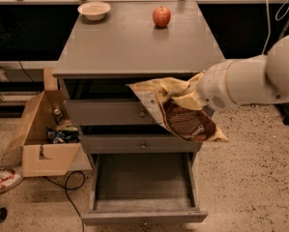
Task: Place brown chip bag into bottom drawer
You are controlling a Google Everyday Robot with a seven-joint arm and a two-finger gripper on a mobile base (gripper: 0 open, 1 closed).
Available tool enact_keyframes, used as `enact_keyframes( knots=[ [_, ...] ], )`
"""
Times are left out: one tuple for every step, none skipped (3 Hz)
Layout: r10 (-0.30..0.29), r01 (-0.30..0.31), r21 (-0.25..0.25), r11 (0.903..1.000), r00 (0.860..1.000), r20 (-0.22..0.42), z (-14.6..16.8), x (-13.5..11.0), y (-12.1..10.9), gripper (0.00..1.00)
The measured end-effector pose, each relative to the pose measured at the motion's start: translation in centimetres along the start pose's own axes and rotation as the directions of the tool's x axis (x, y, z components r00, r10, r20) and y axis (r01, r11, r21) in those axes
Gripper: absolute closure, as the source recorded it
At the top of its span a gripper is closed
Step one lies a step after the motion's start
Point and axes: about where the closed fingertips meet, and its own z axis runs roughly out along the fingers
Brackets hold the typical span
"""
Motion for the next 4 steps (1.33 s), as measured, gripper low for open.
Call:
enact_keyframes(
  knots=[
    [0.054, -0.058, -0.051, 0.997, 0.995, -0.082, 6.7, 7.3, 0.4, 1.0],
    [0.119, -0.131, -0.092, 0.987, 0.985, -0.128, 12.4, 13.3, 1.6, 1.0],
    [0.18, -0.198, -0.105, 0.9746, 0.971, -0.156, 17.6, 18.0, 2.4, 1.0],
    [0.18, -0.199, -0.104, 0.9746, 0.97, -0.164, 18.3, 18.7, 2.5, 1.0]
  ],
)
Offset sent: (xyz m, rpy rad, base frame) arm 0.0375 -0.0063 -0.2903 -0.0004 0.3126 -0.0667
